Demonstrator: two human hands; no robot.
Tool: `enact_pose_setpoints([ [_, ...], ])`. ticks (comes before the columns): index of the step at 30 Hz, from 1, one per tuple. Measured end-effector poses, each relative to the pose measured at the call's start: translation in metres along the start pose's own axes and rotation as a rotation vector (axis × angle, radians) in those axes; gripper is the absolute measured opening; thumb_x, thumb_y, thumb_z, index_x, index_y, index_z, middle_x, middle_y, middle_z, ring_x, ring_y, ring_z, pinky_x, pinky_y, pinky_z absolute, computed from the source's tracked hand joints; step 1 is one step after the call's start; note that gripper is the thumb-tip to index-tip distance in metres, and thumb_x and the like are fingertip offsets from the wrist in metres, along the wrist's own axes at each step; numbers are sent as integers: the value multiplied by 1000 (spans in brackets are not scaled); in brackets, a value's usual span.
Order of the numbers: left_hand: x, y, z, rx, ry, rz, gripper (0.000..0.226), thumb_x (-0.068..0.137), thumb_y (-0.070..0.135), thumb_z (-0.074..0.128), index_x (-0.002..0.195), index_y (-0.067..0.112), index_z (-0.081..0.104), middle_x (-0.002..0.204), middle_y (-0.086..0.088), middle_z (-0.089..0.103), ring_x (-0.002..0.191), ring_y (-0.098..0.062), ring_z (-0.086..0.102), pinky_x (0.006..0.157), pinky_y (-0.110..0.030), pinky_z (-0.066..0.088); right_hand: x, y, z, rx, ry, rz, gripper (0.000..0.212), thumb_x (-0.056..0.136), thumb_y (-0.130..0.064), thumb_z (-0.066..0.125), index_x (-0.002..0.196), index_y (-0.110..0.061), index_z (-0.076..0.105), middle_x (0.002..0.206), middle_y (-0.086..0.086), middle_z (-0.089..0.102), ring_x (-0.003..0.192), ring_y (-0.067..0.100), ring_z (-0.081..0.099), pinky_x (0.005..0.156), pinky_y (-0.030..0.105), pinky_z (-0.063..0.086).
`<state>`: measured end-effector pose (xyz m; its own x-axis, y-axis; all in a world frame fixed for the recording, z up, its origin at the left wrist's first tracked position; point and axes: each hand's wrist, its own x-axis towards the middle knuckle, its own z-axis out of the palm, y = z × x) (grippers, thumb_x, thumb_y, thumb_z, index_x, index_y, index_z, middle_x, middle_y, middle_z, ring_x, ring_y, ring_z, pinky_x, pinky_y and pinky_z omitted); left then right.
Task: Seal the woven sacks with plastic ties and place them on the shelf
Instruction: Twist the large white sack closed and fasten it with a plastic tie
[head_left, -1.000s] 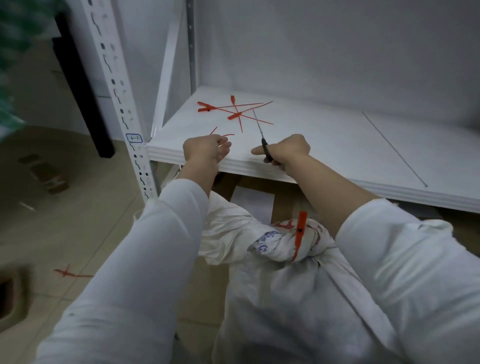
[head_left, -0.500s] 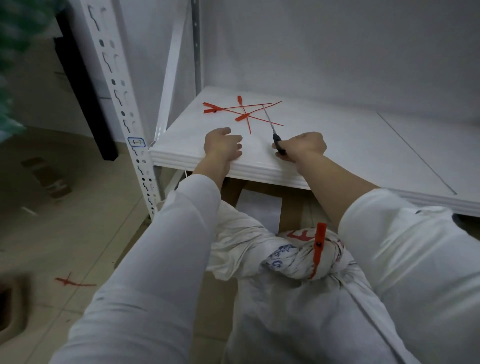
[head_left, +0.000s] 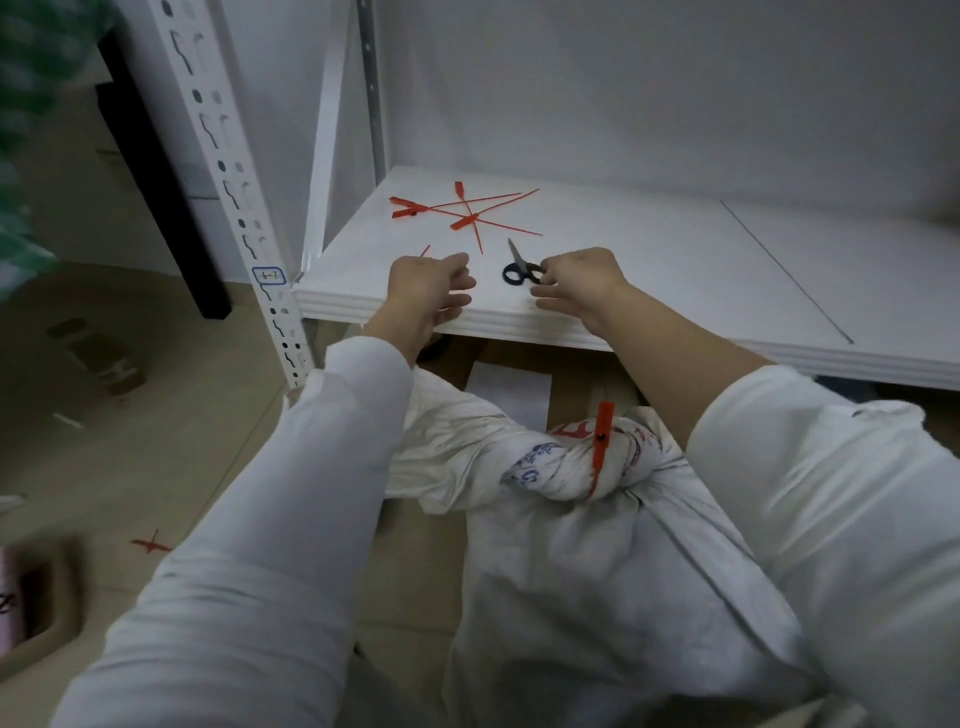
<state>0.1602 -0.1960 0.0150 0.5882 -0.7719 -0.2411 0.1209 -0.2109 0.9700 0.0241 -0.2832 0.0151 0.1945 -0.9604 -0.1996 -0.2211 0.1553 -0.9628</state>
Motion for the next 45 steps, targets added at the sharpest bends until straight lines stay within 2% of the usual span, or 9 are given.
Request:
enact_pose_setpoints([
  [3, -11, -4, 3, 36, 27, -14, 32, 91, 34, 64, 109, 9, 57, 84, -3, 56, 68, -13, 51, 65, -24, 53, -24, 26, -29, -88, 54, -68, 23, 88, 4, 57, 108, -4, 66, 109, 14, 66, 98, 25, 67, 84, 35, 59],
  [6, -33, -6, 13, 63, -40, 1, 31, 90, 33, 65, 108, 9, 54, 81, -2, 53, 67, -13, 49, 67, -27, 56, -51, 57, -64, -306, 137, -144, 24, 84, -12, 69, 108, -11, 69, 115, 5, 66, 108, 19, 61, 97, 32, 51],
  [9, -61, -6, 17, 73, -124, 18, 20, 91, 29, 63, 94, 11, 56, 75, -1, 53, 59, -10, 46, 57, -23, 51, -87, 87, -101, -511, -22, -146, 52, 78, -38, 77, 124, -17, 63, 126, 2, 62, 119, 18, 55, 106, 36, 42],
  [13, -100, -17, 18, 92, -234, -20, 24, 93, 28, 61, 73, 15, 55, 64, 2, 56, 50, -10, 44, 61, -25, 51, -132, 122, -124, -1145, -252, -172, 98, 52, -74, 73, 137, -35, 43, 141, -5, 48, 133, 25, 38, 107, 48, 37],
  [21, -148, -49, 4, 134, -281, -76, 29, 95, 31, 57, 72, 14, 57, 69, 0, 60, 54, -11, 49, 57, -23, 48, -169, 129, -125, -1423, -233, -138, 137, 38, -79, 75, 150, -33, 11, 150, 2, 35, 134, 32, 37, 106, 60, 33],
  [27, -168, -68, -1, 221, -310, -96, 28, 95, 31, 56, 75, 13, 59, 74, -3, 64, 58, -14, 54, 57, -25, 50, -188, 136, -128, -1397, -144, -179, 118, 44, -71, 81, 143, -35, 29, 132, 1, 52, 121, 31, 48, 98, 54, 42],
  [35, -193, -85, -8, 314, -411, -183, 30, 95, 31, 57, 73, 10, 60, 56, 0, 65, 52, -13, 59, 76, -35, 57, -206, 134, -127, -1289, -96, -180, 105, 54, -57, 85, 143, -35, 34, 140, -1, 47, 135, 30, 32, 104, 59, 31],
  [40, -204, -81, -14, 400, -417, -175, 29, 95, 31, 57, 76, 10, 59, 69, -5, 69, 56, -16, 63, 48, -23, 53, -211, 130, -133, -1124, -74, -180, 80, 56, -39, 86, 127, -39, 51, 128, -7, 57, 128, 30, 39, 100, 62, 30],
  [45, -219, -62, -15, 716, -506, -116, 28, 92, 34, 60, 82, 8, 62, 73, -6, 71, 51, -16, 62, 50, -24, 52, -232, 125, -130, -1098, -58, -272, 56, 61, -30, 83, 111, -35, 59, 112, -7, 62, 116, 26, 48, 98, 56, 34],
])
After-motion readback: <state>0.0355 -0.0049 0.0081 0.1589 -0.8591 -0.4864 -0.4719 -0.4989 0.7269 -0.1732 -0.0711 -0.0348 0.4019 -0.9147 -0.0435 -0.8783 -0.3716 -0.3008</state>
